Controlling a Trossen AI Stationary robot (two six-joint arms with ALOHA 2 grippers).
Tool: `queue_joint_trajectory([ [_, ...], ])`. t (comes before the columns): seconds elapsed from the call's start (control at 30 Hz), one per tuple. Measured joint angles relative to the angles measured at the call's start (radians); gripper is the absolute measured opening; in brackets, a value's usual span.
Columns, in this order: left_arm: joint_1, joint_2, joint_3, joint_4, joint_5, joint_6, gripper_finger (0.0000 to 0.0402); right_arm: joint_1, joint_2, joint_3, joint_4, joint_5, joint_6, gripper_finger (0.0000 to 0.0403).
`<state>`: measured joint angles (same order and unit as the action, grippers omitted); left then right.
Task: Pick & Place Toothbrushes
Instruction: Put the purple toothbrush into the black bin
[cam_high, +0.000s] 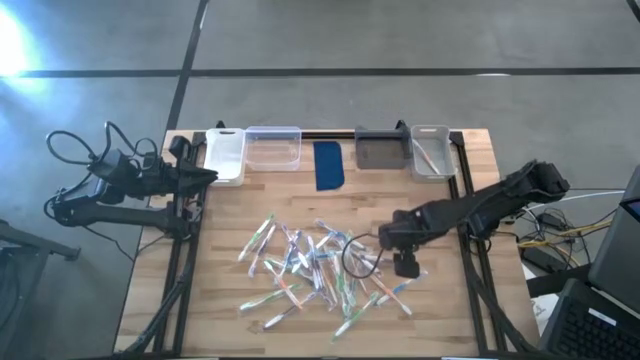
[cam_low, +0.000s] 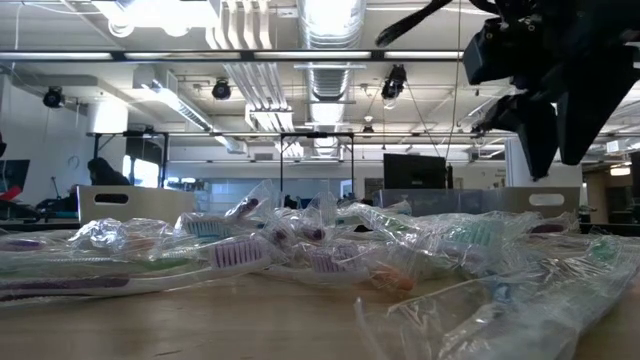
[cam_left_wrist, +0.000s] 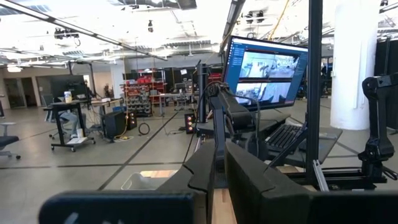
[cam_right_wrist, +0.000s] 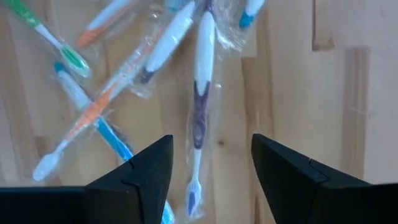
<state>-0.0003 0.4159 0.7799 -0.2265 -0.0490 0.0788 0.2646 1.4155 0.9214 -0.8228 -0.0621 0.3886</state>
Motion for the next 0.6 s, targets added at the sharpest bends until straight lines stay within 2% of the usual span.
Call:
queue_joint_trajectory([
  [0.6, 0.000, 0.000, 0.000, 0.000, 0.000, 0.000, 0.0042, -0.001, 0.000, 0.050, 0.022, 0.036, 0.115, 0.0195],
])
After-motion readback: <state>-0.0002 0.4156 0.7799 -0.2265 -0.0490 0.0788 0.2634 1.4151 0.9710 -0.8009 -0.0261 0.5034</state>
